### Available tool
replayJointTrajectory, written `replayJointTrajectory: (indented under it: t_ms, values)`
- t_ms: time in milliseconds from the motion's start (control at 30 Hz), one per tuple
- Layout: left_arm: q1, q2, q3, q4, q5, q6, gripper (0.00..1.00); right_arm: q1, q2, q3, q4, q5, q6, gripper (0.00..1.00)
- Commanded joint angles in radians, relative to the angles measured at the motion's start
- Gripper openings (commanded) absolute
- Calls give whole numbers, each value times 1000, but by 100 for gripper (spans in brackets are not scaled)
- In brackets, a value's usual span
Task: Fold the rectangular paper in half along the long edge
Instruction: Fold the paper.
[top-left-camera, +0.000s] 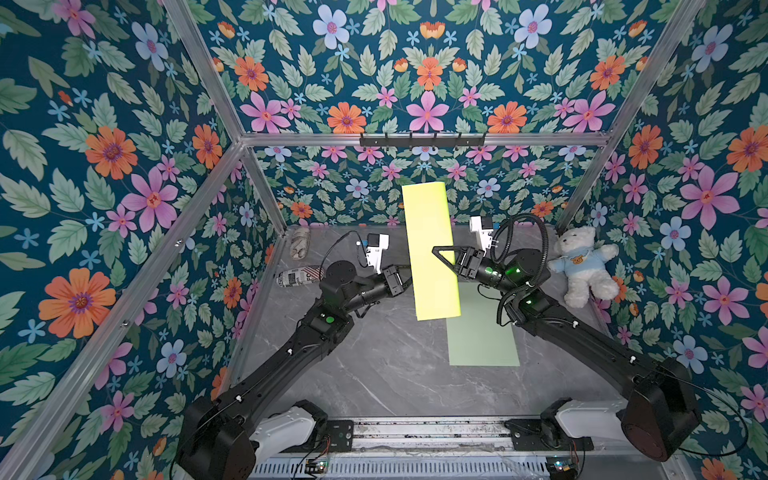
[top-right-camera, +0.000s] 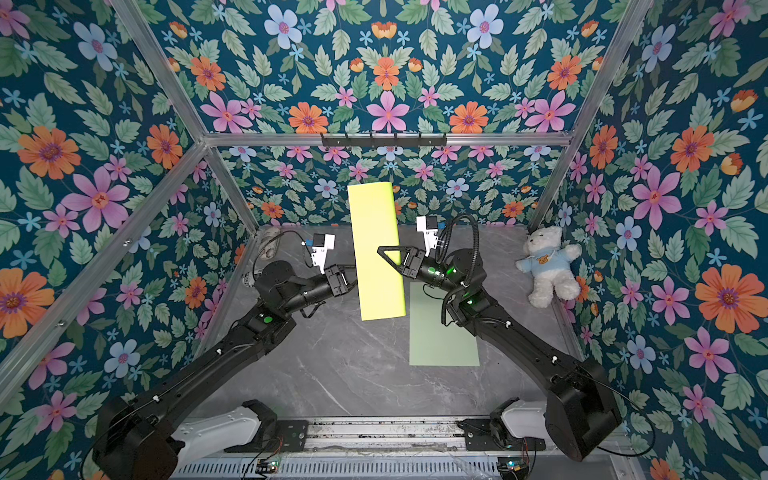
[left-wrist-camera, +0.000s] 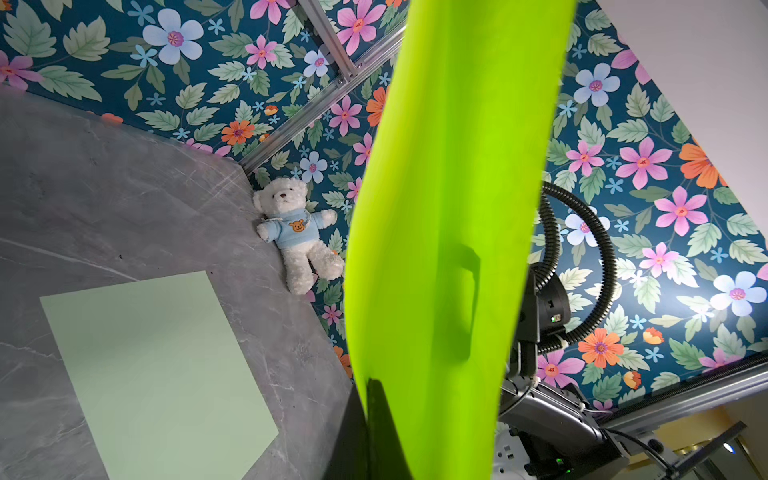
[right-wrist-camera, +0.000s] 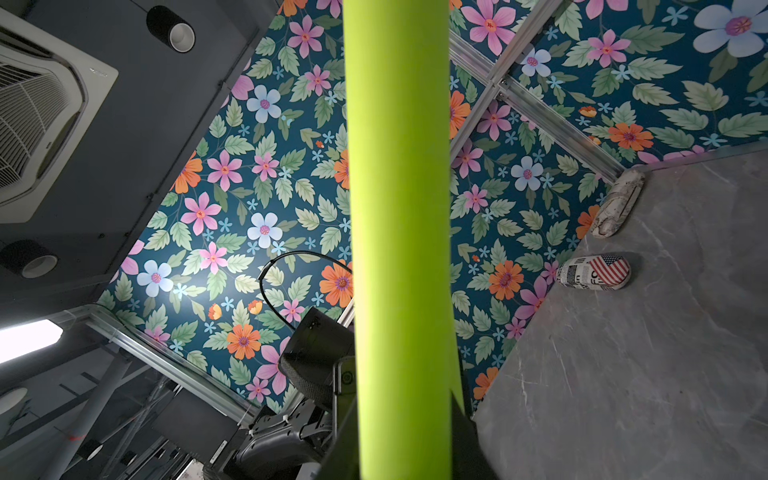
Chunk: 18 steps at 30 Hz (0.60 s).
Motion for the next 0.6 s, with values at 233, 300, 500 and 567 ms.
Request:
replayJointTrajectory:
  t_ms: [233,300,500,567]
  values:
    - [1,-6,-1,24,-4,12,0,1,-5,1,37,9,-4,21]
    - [1,-8,-1,24,-5,12,0,0,-6,2,24,9,-9,21]
    - [1,-19,-3,14,-13,18,0,-1,-26,-9,3,18,-20,19]
    - [1,-17,-4,17,-11,19,0,-2,-28,-10,4,21,-21,19]
